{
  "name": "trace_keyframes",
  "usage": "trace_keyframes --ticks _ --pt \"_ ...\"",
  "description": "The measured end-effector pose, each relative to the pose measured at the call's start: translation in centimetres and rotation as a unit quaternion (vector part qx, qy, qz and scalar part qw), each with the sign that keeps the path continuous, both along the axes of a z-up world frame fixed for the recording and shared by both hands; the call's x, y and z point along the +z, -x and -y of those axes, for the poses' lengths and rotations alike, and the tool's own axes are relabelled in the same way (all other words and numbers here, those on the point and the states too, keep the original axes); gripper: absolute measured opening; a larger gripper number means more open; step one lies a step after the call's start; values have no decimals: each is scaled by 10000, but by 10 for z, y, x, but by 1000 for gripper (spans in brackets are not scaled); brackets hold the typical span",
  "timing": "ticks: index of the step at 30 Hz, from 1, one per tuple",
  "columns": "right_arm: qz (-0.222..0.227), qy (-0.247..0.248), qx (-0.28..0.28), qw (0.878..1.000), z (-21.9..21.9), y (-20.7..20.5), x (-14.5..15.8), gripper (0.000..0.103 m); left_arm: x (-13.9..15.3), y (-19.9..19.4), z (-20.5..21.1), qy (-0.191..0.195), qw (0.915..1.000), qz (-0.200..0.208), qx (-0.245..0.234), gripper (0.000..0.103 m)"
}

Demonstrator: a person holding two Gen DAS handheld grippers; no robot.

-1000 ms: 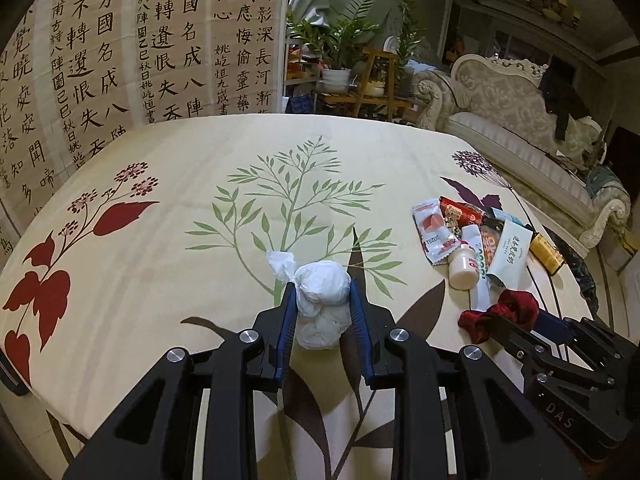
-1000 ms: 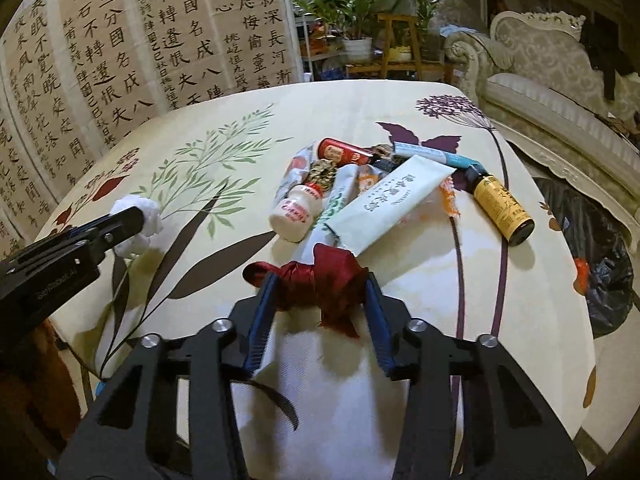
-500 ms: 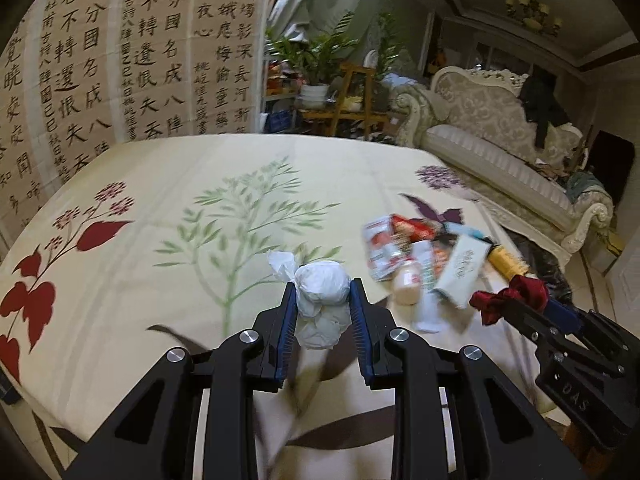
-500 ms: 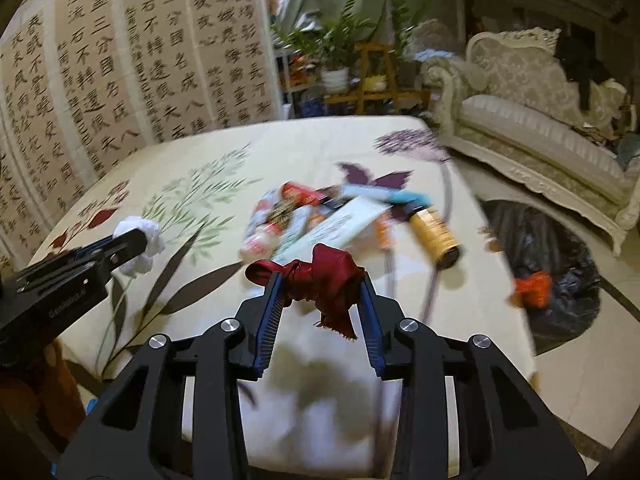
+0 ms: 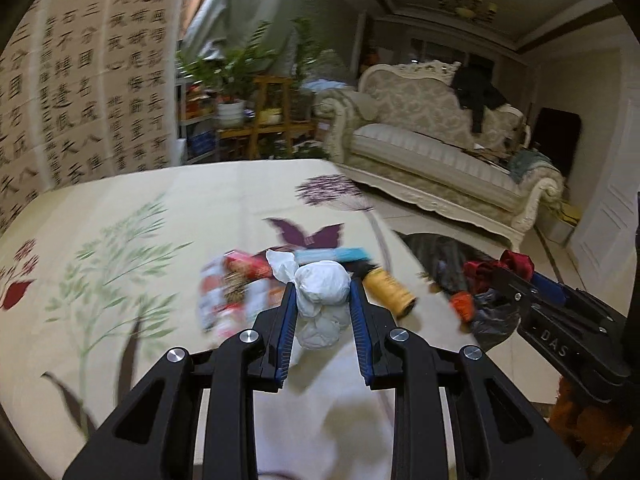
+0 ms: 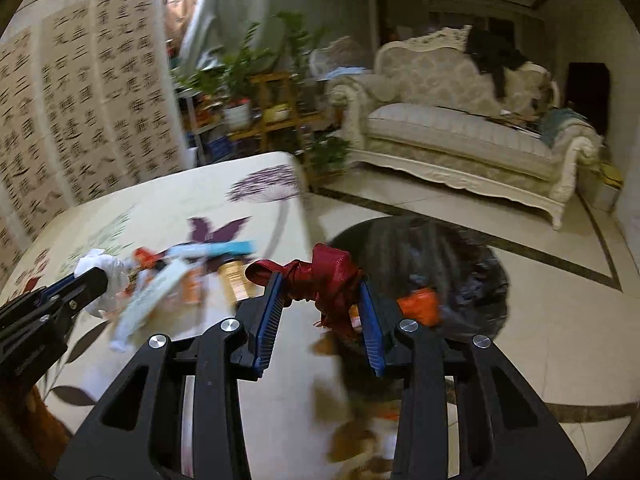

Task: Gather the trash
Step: 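Carry tissue and ribbon over the bin and open both grippers to drop them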

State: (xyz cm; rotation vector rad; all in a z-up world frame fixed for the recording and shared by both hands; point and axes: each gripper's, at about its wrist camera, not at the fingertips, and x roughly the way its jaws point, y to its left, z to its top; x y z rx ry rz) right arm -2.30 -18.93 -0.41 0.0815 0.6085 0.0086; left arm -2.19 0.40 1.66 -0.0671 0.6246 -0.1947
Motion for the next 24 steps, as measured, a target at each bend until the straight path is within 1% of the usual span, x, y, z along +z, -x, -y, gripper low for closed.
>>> trace_keyframes --ticks 5,12,20,24 --pt "-13 -22 -323 9995 33 -15 -5 36 1 -21 35 -43 9997 26 -249 27" --pt "-70 -52 -552 9984 63 -35 -15 36 -3 -48 74 -167 9985 3 -530 27" --pt "-184 -163 -719 9971 88 -59 -27 36 -14 -80 114 -400 9963 -132 -751 27" --pt "-246 -183 -768 9966 96 -69 -33 36 -20 -90 129 -507 9956 -189 -771 28"
